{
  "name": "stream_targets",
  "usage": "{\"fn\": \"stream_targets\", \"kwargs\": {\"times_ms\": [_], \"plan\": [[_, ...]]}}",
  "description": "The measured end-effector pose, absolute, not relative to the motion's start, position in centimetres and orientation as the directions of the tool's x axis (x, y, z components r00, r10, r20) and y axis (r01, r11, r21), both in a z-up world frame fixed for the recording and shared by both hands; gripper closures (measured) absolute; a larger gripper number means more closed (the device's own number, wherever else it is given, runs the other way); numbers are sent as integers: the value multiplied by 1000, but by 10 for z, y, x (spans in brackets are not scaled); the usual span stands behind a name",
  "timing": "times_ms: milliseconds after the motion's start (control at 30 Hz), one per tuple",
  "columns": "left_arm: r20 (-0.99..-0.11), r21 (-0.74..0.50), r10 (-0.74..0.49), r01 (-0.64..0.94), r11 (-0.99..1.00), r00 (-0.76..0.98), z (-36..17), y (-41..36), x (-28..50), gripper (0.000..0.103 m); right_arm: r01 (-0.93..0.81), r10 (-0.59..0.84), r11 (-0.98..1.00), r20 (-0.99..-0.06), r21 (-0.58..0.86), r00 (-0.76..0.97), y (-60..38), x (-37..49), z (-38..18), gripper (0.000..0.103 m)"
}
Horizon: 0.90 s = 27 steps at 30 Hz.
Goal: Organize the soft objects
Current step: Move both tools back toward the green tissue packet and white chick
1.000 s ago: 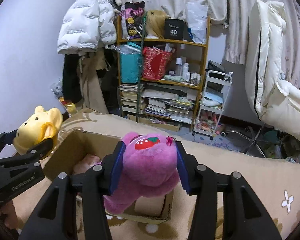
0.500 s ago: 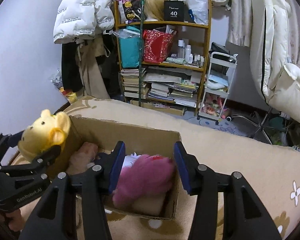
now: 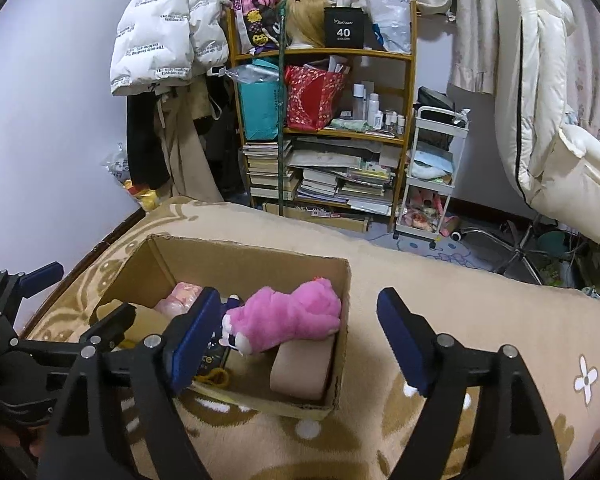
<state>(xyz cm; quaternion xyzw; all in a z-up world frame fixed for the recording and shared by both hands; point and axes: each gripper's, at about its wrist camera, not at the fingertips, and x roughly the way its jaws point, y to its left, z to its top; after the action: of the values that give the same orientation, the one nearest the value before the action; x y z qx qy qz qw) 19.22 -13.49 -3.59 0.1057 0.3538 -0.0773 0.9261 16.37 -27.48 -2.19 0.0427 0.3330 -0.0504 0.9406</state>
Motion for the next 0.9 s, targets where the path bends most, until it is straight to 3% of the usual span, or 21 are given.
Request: {"fn": "stream_targets", "kwargs": {"times_ms": [167,900], "plan": [[-687,96,-98,223,970,720,-27,-125,175,4,124,-65,991,-621,52,781,-272,143,-16,2],[-723,98,-80,217,971,686,-24,-104,87,1,98,-1,989,-647,114,762,-263,58,1,1]]}}
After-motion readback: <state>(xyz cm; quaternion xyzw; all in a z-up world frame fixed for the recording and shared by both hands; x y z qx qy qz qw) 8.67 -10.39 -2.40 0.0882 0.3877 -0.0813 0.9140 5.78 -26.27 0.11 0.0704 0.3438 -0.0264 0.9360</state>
